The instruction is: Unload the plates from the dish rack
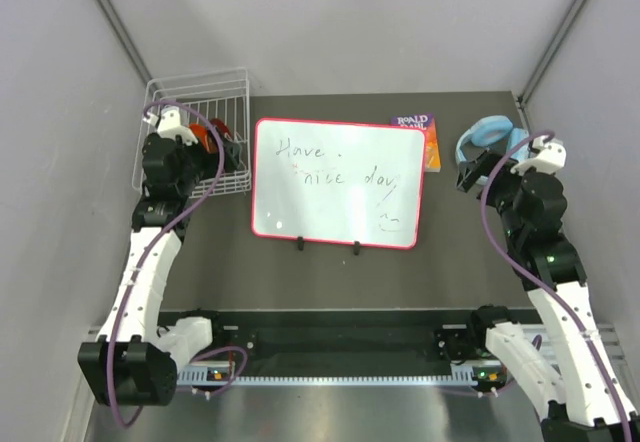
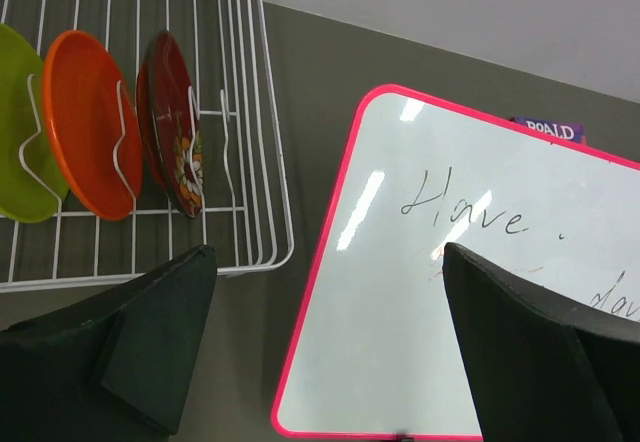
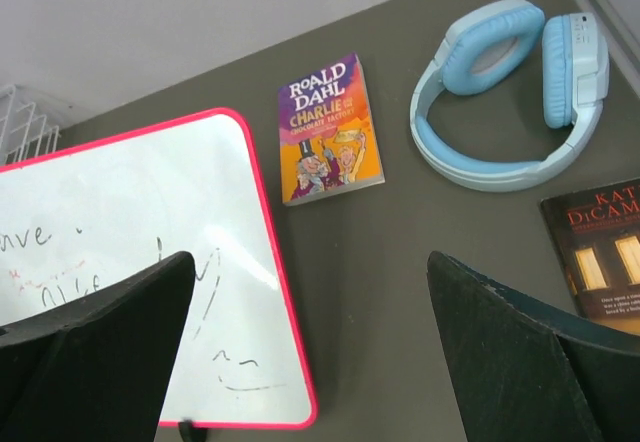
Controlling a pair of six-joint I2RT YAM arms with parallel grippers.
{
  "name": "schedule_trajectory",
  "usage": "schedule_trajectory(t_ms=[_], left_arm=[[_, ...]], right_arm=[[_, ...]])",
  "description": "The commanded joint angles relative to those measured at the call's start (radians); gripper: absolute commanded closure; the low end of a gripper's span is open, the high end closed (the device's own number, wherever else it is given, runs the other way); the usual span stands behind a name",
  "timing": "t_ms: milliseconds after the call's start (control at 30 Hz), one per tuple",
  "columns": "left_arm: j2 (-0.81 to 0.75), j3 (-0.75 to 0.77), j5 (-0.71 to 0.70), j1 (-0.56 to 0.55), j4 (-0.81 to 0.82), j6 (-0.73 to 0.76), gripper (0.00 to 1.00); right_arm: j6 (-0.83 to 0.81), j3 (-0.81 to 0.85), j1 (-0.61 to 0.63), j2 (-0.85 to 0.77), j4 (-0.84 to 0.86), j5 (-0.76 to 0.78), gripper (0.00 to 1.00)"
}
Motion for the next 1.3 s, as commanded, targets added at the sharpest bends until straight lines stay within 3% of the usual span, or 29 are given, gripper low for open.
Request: schedule_trajectory(t_ms=[0,200,400,900,1100,1267], left_arm=[[0.004,0.016,0.009,-0.001,0.070,-0.005,0.01],[0.108,0.015,-0.092,0.001,0.097,0.008,0.02],[0.256,0.021,-0.236,0.001,0.198,0.055,0.09],[0.526,0.035,-0.347,0.001,0.508,0.085,0.27],[0.630,0.079,-0.367,-0.001,0.553,0.088,0.32],[0.667,0.082,-0.396,-0.001,0.585,0.088,0.58]], right_arm=[[-0.021,-0.045,0.008,-0.039,0.080,-0.017,0.01],[-0.070,-0.063,0.009,-0.005,0.059,0.046,0.00],[-0.102,-0.082,0.009,0.042,0.057,0.012,0.00],[-0.139,-0.119,0.008,0.161,0.122,-0.016,0.00],[-0.150,-0.114,0.008,0.207,0.134,-0.017,0.00],[-0.151,-0.111,0.008,0.225,0.136,-0.010,0.01]])
